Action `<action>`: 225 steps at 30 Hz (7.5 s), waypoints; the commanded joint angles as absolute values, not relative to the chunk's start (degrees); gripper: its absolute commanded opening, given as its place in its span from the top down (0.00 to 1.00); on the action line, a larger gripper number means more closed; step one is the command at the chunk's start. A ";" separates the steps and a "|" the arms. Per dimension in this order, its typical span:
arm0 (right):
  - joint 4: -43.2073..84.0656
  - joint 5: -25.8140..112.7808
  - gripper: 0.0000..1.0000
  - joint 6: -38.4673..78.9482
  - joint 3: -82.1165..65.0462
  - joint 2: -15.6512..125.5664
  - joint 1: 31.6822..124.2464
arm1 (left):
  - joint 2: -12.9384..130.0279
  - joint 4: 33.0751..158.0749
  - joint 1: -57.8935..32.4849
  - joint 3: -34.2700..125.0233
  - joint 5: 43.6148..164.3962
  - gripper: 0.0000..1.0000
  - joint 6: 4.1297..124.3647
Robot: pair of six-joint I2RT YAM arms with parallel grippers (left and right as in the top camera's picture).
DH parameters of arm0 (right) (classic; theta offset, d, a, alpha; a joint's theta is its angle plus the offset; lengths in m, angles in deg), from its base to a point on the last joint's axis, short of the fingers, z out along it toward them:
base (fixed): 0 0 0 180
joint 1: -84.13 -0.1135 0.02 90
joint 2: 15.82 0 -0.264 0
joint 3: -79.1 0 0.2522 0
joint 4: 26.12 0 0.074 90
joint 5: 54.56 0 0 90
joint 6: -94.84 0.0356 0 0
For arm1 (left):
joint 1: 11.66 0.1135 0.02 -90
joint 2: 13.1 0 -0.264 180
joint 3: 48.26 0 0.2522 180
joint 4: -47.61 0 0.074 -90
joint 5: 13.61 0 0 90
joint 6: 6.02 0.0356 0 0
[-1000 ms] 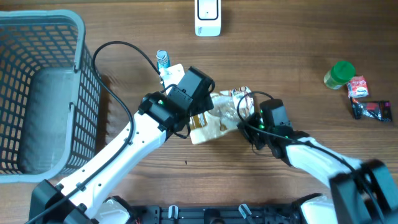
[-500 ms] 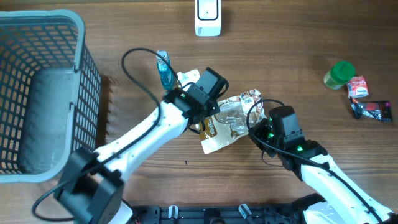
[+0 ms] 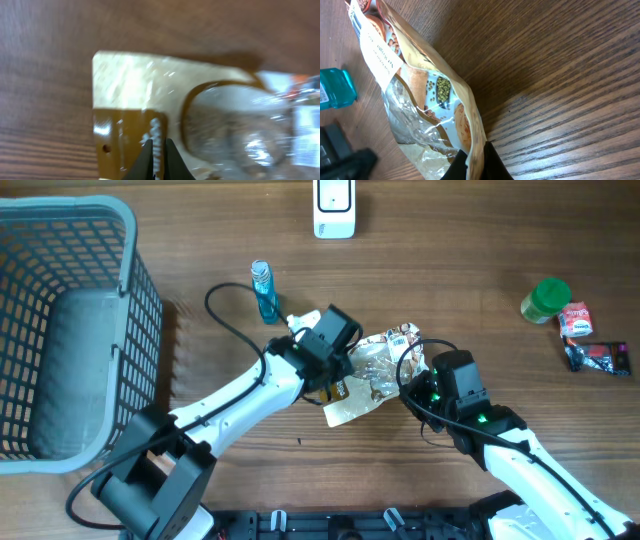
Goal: Scan the item barcode
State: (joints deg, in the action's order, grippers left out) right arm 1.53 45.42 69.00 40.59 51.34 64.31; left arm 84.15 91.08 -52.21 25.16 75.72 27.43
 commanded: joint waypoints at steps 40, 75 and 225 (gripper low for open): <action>-13.48 39.41 0.02 66.86 40.72 60.24 64.34 | 93.96 84.50 -50.70 21.57 84.47 0.96 23.52; -11.84 45.72 0.67 60.26 40.70 55.23 64.34 | 93.96 84.90 -50.70 21.57 84.27 0.96 23.52; -4.13 56.00 0.95 8.15 -18.82 70.77 72.31 | 91.89 86.43 -40.67 21.60 77.82 0.00 26.75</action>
